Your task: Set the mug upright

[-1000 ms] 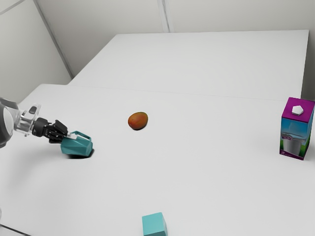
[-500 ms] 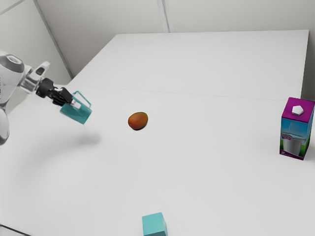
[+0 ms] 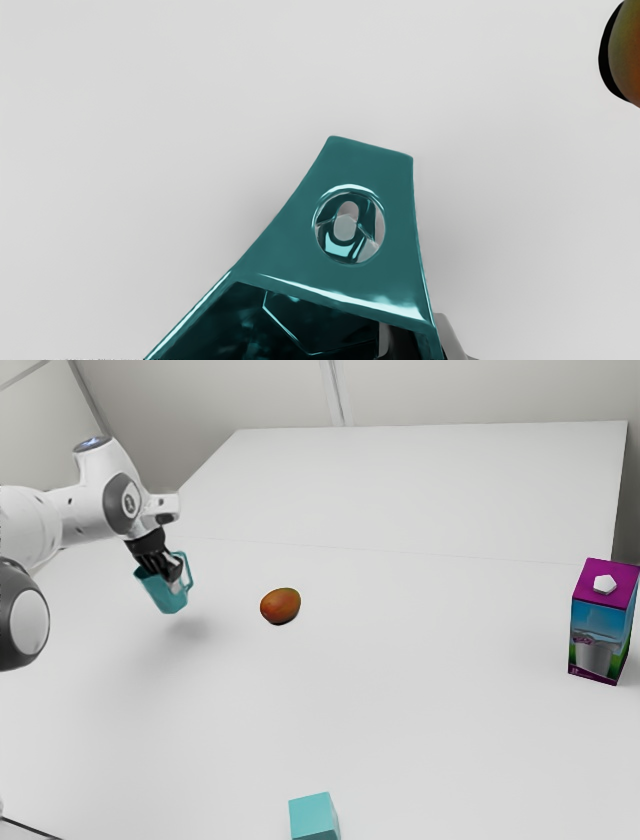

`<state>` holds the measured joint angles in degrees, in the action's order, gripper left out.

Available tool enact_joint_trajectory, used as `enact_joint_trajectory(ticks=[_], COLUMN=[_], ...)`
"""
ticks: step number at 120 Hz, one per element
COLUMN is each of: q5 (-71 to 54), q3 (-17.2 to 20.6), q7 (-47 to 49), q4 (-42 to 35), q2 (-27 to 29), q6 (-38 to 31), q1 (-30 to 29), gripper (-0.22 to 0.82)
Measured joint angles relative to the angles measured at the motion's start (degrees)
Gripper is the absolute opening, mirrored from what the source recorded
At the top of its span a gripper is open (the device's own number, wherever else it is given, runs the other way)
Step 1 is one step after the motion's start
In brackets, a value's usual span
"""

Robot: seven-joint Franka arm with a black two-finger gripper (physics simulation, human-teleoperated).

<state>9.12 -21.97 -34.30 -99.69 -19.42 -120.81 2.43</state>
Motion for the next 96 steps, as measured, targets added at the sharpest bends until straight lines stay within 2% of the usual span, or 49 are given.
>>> enact_joint_trajectory(ticks=[39,61,76,84,96], q5=[-0.84,-0.18,-0.05,-0.06,-0.25], q3=[0.46,0.44,0.44,0.38,0.24], q7=[9.48,12.54,14.12,14.74,15.63], q4=[-2.10,-2.03,-1.87,-1.68,-1.19], q2=[-3.47,-4.01,-3.35,-0.61,8.54], q6=[-4.24,-5.08,-5.32,-4.46,2.02], q1=[0.51,0.65,0.66,0.66,0.43], gripper=[-0.15,0.22,0.38,0.44,0.49])
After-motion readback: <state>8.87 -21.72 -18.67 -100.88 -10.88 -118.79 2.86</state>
